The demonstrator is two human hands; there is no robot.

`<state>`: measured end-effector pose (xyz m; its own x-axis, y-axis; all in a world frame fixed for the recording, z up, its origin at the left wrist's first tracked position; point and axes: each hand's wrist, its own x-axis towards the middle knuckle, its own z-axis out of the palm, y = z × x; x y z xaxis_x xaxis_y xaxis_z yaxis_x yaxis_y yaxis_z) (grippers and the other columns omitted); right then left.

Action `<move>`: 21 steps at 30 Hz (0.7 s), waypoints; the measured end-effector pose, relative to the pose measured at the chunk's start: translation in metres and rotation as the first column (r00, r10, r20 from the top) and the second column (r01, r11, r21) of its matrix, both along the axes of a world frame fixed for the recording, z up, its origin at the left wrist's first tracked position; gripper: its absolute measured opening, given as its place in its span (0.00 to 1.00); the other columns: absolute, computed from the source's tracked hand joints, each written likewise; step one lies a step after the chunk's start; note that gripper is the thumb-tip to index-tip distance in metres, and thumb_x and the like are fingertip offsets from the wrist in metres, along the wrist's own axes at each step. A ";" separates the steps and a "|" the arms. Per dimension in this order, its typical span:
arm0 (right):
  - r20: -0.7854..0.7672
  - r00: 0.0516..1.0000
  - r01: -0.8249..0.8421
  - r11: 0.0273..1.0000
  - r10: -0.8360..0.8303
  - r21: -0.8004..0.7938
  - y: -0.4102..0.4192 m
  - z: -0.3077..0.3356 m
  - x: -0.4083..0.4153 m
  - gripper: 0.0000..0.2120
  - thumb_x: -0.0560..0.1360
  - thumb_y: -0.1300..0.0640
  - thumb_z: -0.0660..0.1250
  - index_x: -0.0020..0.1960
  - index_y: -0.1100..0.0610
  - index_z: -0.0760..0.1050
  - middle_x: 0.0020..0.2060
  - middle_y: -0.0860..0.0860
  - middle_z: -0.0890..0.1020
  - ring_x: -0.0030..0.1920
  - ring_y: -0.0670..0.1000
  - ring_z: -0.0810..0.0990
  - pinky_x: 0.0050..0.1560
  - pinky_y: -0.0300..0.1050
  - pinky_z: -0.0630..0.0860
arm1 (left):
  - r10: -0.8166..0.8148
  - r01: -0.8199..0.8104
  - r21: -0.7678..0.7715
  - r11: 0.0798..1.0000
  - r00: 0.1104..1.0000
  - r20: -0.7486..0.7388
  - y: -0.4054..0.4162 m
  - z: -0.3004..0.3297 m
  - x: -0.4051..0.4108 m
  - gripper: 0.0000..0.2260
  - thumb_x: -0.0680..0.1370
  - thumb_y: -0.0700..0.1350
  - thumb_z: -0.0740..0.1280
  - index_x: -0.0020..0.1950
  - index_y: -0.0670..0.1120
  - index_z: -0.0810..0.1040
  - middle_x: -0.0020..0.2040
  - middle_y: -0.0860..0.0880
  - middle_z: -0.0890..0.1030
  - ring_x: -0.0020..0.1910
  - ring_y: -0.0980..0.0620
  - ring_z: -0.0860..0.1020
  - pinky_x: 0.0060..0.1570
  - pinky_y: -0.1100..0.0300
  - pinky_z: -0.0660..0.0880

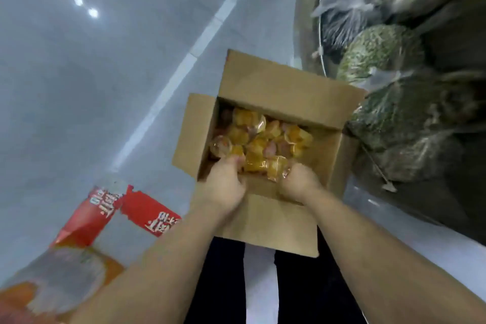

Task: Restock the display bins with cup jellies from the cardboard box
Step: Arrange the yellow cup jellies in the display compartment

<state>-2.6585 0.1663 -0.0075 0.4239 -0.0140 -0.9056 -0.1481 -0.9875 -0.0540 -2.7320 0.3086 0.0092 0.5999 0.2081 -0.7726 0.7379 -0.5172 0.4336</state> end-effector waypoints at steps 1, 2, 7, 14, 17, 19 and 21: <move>0.004 0.999 -0.037 0.999 0.037 -0.023 -0.003 -0.024 0.002 0.15 0.75 0.52 0.64 0.57 0.60 0.76 0.55 0.60 0.80 0.55 0.60 0.79 0.48 0.44 0.73 | -0.065 0.068 0.046 0.997 0.996 -0.063 -0.001 -0.026 0.007 0.17 0.75 0.38 0.64 0.64 0.42 0.70 0.61 0.40 0.76 0.60 0.42 0.74 0.59 0.53 0.70; 0.006 0.997 -0.073 0.996 0.074 -0.043 -0.006 -0.045 0.001 0.18 0.74 0.49 0.65 0.57 0.60 0.76 0.55 0.60 0.80 0.55 0.60 0.78 0.48 0.44 0.73 | -0.112 0.126 0.090 0.988 0.983 -0.146 -0.004 -0.047 0.014 0.17 0.76 0.40 0.63 0.64 0.41 0.68 0.62 0.39 0.75 0.60 0.40 0.75 0.57 0.52 0.71; 0.213 0.966 -0.112 0.980 0.146 -0.161 -0.006 -0.104 -0.011 0.33 0.66 0.33 0.66 0.61 0.55 0.72 0.59 0.56 0.77 0.59 0.57 0.76 0.49 0.44 0.72 | -0.116 0.199 0.302 0.932 0.956 -0.271 -0.018 -0.110 0.032 0.27 0.77 0.46 0.65 0.69 0.37 0.57 0.67 0.38 0.65 0.60 0.41 0.75 0.49 0.52 0.75; 0.232 0.941 0.203 0.960 -0.245 0.193 -0.003 -0.079 -0.009 0.35 0.63 0.55 0.75 0.66 0.54 0.64 0.56 0.53 0.77 0.57 0.58 0.77 0.55 0.53 0.76 | 0.074 -0.052 0.164 0.985 0.988 -0.132 -0.002 -0.085 0.032 0.29 0.69 0.48 0.73 0.66 0.42 0.65 0.66 0.40 0.66 0.62 0.40 0.71 0.61 0.53 0.68; 0.155 0.824 0.444 0.791 -0.545 0.421 0.005 -0.018 -0.014 0.33 0.64 0.62 0.72 0.66 0.54 0.65 0.45 0.43 0.77 0.49 0.49 0.79 0.49 0.39 0.78 | 0.277 -0.282 0.076 0.956 0.958 0.066 0.010 -0.025 0.029 0.24 0.67 0.45 0.72 0.61 0.45 0.69 0.58 0.44 0.73 0.56 0.44 0.73 0.54 0.58 0.69; 0.102 0.759 0.516 0.691 -0.642 0.506 0.013 0.035 -0.015 0.28 0.65 0.62 0.71 0.63 0.53 0.68 0.43 0.42 0.78 0.43 0.43 0.79 0.38 0.29 0.74 | 0.392 -0.399 0.004 0.917 0.902 0.180 0.015 0.031 0.032 0.22 0.67 0.42 0.74 0.57 0.45 0.69 0.53 0.47 0.75 0.54 0.46 0.75 0.50 0.58 0.71; 0.072 0.713 0.530 0.602 -0.698 0.597 0.022 0.106 -0.009 0.24 0.63 0.61 0.70 0.57 0.51 0.71 0.44 0.45 0.80 0.43 0.45 0.79 0.40 0.33 0.74 | 0.414 -0.425 -0.030 0.904 0.858 0.303 0.021 0.103 0.038 0.21 0.66 0.42 0.75 0.51 0.49 0.68 0.50 0.48 0.76 0.52 0.46 0.76 0.50 0.53 0.73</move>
